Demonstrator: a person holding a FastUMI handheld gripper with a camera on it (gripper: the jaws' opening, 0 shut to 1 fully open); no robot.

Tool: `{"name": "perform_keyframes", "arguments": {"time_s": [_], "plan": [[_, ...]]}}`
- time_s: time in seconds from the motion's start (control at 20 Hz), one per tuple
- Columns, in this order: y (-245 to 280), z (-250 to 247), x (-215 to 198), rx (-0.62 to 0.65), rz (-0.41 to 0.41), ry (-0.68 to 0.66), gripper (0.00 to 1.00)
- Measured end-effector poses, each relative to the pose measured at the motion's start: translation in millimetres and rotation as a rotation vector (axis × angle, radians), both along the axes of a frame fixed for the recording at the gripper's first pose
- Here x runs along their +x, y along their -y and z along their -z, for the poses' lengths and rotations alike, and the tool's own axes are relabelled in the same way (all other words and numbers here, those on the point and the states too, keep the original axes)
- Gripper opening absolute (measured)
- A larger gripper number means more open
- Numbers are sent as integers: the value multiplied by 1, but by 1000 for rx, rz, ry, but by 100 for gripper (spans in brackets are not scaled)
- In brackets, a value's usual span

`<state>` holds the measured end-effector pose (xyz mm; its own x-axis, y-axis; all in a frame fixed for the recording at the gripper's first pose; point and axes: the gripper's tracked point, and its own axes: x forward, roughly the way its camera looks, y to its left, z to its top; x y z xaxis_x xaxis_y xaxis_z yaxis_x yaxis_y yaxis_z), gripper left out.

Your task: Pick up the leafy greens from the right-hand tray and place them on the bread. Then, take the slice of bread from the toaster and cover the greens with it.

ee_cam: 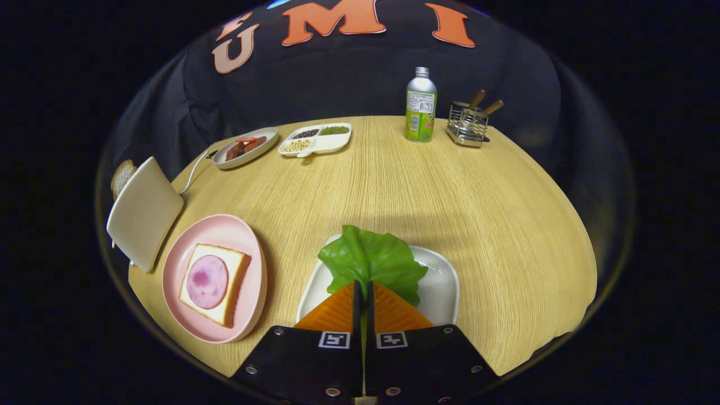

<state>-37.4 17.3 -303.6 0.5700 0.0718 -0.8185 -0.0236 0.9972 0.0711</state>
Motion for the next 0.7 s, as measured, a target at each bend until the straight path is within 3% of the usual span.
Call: {"name": "perform_keyframes", "arguments": {"time_s": [0.4,0.7], "plan": [[-21,-42,8,88,-30,100,2],[-75,-62,8,139,-157,144,2]]}}
